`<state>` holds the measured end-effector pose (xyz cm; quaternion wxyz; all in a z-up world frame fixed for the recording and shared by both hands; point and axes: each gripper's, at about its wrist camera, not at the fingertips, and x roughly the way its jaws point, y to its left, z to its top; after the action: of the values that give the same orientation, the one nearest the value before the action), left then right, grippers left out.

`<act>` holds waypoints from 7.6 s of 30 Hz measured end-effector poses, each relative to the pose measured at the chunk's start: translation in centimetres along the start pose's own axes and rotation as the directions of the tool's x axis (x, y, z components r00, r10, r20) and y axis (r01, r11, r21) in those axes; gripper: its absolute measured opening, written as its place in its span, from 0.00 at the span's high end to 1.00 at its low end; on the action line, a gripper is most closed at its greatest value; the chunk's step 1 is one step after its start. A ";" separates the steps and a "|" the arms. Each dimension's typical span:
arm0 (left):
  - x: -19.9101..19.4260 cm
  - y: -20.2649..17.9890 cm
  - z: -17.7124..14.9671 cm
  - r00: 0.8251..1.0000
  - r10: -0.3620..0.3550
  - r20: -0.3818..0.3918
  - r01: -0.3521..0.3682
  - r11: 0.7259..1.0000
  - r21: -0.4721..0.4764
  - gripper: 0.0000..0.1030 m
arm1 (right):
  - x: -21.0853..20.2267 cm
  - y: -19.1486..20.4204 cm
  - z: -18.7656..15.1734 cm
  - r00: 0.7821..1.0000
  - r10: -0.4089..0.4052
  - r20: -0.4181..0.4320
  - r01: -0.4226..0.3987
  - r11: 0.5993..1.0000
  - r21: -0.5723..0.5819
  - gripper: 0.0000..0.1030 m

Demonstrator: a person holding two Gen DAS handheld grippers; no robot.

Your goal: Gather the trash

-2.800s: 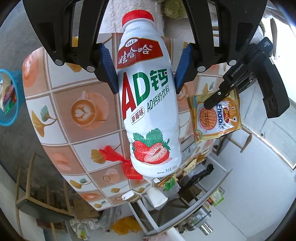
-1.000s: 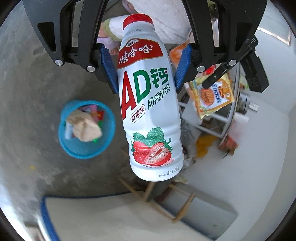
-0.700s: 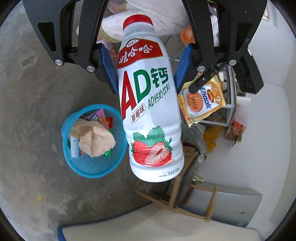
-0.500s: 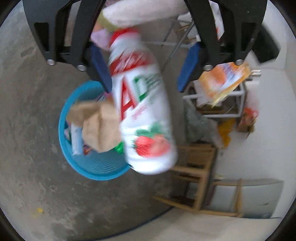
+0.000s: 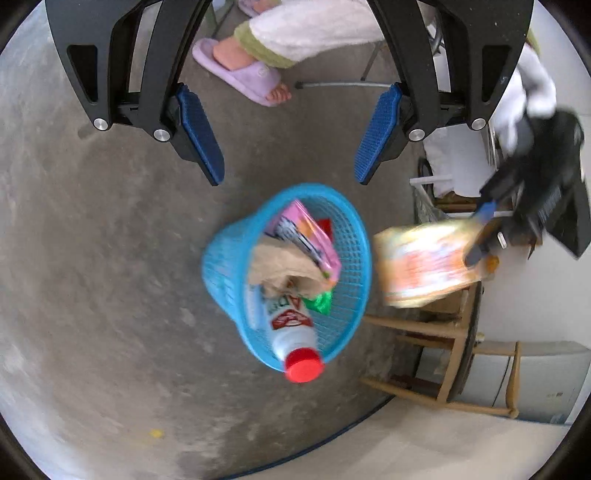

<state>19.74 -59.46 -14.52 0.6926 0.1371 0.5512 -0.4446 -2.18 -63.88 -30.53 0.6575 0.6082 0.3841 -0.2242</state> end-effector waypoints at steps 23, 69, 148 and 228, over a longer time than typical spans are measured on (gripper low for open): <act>-29.1 8.8 -14.8 0.892 -0.101 0.441 0.150 0.986 -0.077 0.30 | -6.7 11.0 -7.2 0.984 0.167 0.054 -0.147 0.952 -0.268 0.30; -39.9 33.4 -43.5 0.797 0.494 0.348 -0.151 0.721 -0.677 0.30 | 19.0 49.1 -36.0 0.974 -0.215 -0.070 -0.037 0.152 -0.988 0.62; -38.4 29.1 -47.0 0.881 0.370 0.296 -0.073 0.724 -0.686 0.45 | 8.7 40.9 -42.0 0.853 -0.097 -0.512 -0.439 0.396 -0.807 0.28; -48.0 33.7 -46.5 0.754 0.603 0.260 -0.267 0.643 -0.718 0.63 | 4.6 46.7 -40.6 0.854 -0.010 -0.520 -0.472 0.407 -0.782 0.21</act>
<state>15.90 13.58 1.32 0.8977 -0.0889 0.4273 -0.0610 26.73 -16.19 -3.37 0.7941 0.2516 0.4914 0.2544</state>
